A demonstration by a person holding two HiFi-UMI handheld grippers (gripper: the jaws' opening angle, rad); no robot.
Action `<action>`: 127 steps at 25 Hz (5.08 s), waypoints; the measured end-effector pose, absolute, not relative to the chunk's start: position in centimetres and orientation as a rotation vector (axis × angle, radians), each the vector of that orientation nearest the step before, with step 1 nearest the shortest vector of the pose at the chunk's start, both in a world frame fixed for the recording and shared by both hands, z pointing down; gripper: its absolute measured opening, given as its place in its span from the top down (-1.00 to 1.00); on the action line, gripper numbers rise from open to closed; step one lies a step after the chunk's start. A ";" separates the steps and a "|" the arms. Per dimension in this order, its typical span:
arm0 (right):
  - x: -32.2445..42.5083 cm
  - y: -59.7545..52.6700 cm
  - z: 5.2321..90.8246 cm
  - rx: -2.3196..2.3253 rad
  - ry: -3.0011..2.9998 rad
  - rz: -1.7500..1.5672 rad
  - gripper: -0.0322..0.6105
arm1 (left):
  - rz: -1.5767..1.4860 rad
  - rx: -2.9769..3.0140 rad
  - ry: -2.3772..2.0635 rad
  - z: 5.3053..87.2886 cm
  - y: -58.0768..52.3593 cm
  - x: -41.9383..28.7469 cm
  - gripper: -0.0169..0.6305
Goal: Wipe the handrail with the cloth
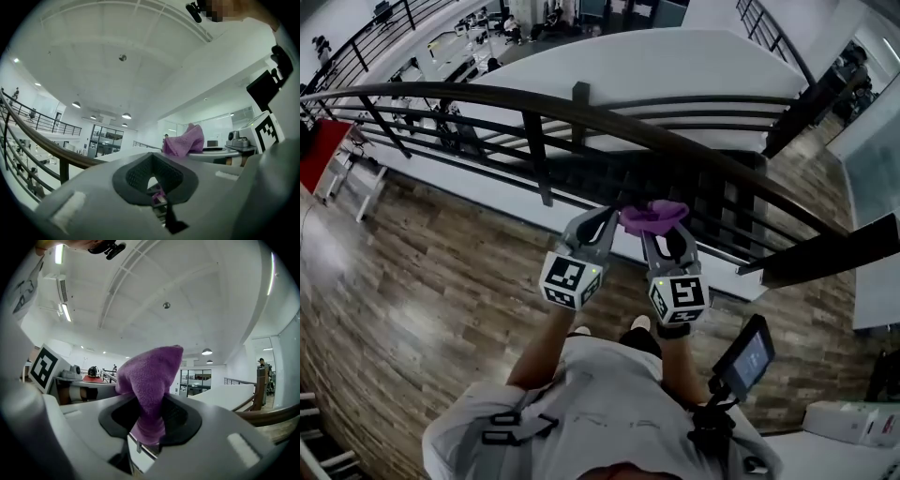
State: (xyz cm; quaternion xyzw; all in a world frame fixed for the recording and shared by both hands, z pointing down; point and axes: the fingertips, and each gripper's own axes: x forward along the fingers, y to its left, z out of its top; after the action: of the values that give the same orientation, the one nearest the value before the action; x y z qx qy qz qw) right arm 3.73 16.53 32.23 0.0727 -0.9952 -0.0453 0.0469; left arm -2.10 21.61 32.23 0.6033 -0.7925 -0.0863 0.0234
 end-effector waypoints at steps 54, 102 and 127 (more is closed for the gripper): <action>-53.0 17.9 46.3 -0.839 -2.373 -0.761 0.50 | -0.268 1.066 -2.853 33.3 21.6 -38.6 0.95; -46.1 11.6 47.8 -0.887 -2.270 -0.500 0.57 | -0.281 1.057 -2.891 33.2 15.8 -36.4 0.95; -36.5 4.3 47.9 -0.873 -2.228 -0.443 0.57 | -0.199 1.244 -2.754 34.6 7.7 -31.1 0.95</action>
State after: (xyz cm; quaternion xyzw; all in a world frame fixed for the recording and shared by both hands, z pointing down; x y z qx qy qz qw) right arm -36.49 4.28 47.86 -0.3364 -0.8588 -0.1709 0.3465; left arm -31.09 7.66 34.59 0.4100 -0.9080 -0.0654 0.0567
